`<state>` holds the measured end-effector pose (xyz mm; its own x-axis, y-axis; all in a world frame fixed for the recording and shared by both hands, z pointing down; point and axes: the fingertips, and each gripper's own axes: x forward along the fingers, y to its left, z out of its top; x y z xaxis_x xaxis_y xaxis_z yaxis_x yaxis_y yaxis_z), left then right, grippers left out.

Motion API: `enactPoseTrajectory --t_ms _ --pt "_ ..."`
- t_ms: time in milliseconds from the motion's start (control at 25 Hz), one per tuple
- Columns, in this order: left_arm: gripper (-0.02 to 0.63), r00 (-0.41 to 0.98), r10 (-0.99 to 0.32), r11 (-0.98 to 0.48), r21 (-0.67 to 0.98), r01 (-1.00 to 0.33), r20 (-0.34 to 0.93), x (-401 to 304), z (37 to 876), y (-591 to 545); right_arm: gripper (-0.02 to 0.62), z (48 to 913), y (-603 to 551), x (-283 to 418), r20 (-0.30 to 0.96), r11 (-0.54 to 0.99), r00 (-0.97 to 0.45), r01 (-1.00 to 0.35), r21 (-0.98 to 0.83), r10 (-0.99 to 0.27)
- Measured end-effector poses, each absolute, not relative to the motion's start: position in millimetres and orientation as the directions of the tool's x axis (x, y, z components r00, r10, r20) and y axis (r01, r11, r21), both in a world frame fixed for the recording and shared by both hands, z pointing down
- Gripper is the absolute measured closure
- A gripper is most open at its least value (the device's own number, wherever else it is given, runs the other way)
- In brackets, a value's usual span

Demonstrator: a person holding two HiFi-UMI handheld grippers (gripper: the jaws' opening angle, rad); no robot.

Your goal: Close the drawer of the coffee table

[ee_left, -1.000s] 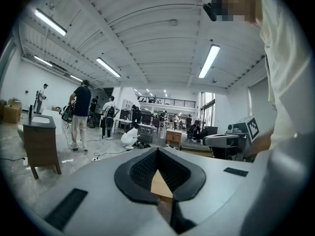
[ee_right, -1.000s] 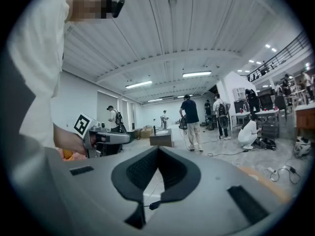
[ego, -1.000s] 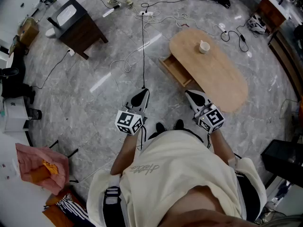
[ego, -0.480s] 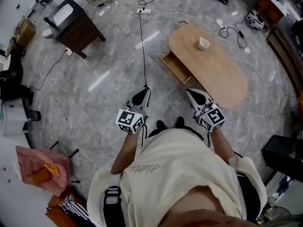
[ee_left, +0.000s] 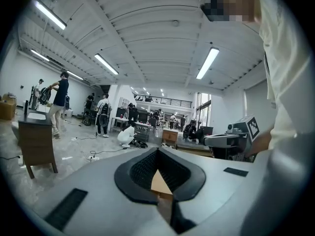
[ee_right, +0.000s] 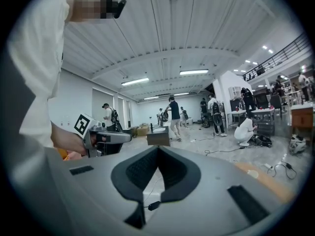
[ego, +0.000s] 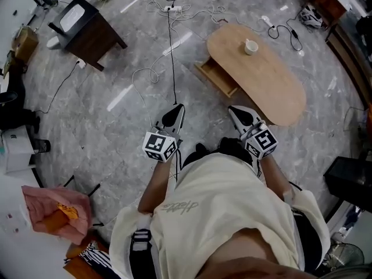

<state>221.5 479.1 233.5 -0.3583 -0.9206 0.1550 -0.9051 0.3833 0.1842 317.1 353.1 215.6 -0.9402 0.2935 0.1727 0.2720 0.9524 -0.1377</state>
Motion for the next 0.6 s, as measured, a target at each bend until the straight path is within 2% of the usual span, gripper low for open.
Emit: enactPoseTrajectory --t_ms 360,600 --pt "0.601 -0.378 -0.909 0.412 0.231 -0.882 0.177 195.7 256.9 492.7 0.6 236.9 362.1 305.5 0.227 0.952 -0.928 0.266 -0.151 0.295" --pt "0.601 -0.389 -0.902 0.426 0.238 -0.873 0.186 167.4 260.6 464.9 0.6 246.9 336.6 269.8 0.219 0.942 -0.92 0.293 -0.165 0.325"
